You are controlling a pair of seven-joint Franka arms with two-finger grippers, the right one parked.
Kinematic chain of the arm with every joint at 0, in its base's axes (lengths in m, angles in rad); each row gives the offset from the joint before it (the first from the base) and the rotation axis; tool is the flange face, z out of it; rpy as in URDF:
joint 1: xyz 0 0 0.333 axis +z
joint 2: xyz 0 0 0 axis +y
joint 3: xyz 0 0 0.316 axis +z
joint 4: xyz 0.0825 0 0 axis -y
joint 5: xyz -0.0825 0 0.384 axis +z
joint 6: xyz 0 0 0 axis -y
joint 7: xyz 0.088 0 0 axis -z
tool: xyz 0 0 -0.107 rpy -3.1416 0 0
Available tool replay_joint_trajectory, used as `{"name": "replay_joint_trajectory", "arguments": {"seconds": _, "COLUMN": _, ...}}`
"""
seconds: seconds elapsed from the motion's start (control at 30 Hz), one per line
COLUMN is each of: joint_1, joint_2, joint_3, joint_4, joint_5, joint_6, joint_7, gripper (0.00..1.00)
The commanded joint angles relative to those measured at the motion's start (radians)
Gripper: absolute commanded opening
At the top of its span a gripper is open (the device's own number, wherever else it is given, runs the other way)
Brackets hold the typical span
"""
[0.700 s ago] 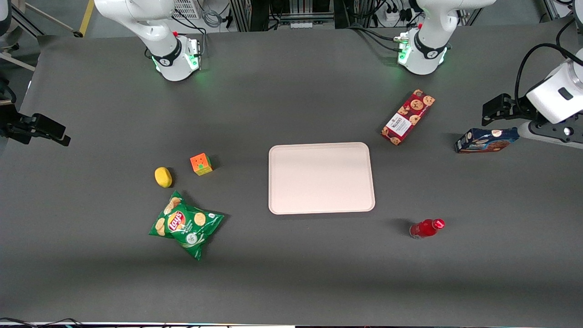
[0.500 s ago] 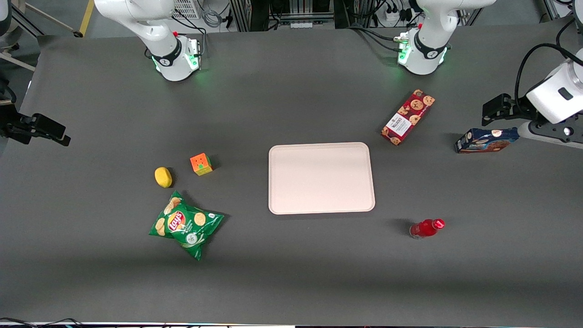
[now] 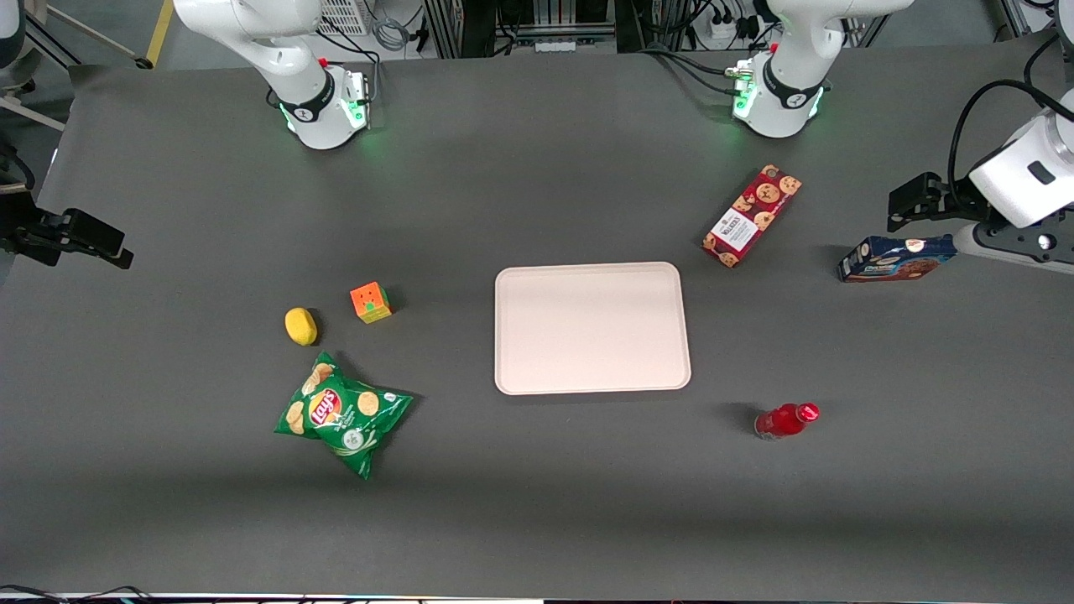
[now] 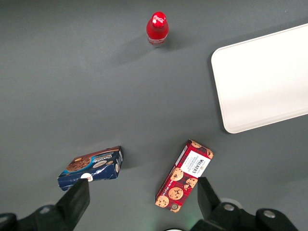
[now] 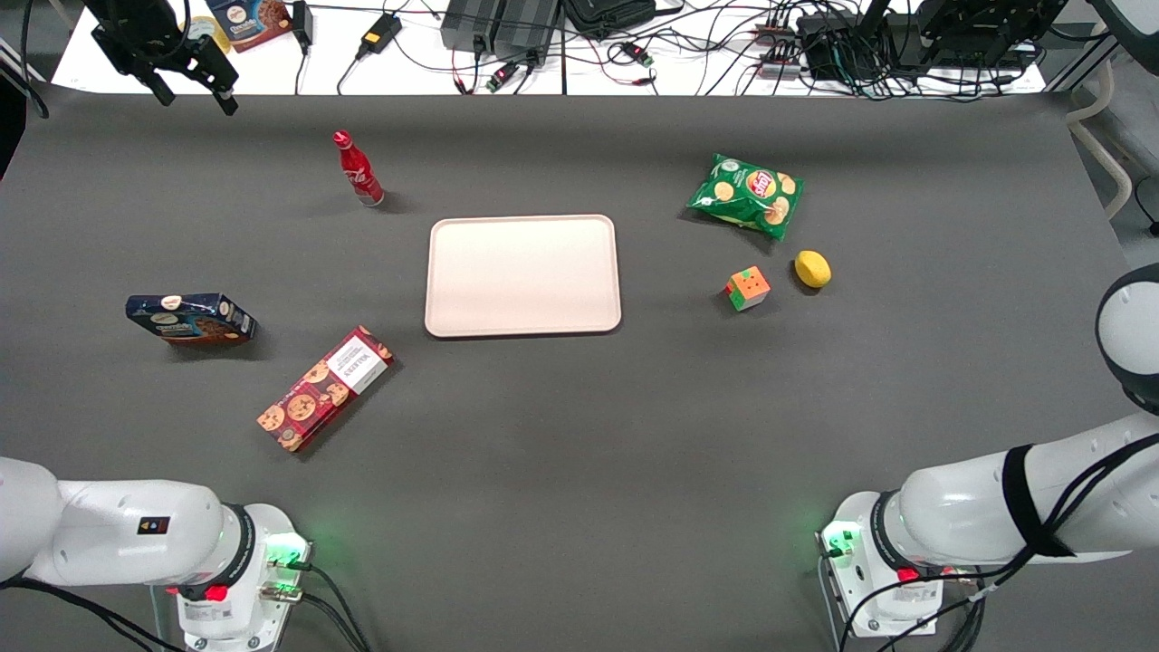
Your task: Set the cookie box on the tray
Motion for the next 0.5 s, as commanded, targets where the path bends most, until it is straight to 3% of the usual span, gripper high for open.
{"name": "replay_joint_trajectory", "arguments": {"seconds": 0.0, "joint_1": -0.002, "joint_2": -0.013, "joint_3": 0.001, "joint_4": -0.012, "joint_5": -0.005, "joint_6": -0.007, "joint_7": -0.006, "gripper": 1.0}}
{"name": "replay_joint_trajectory", "arguments": {"seconds": 0.47, "joint_1": -0.002, "joint_2": -0.008, "joint_3": 0.001, "joint_4": -0.012, "joint_5": 0.001, "joint_6": -0.064, "joint_7": 0.01, "gripper": 1.0}}
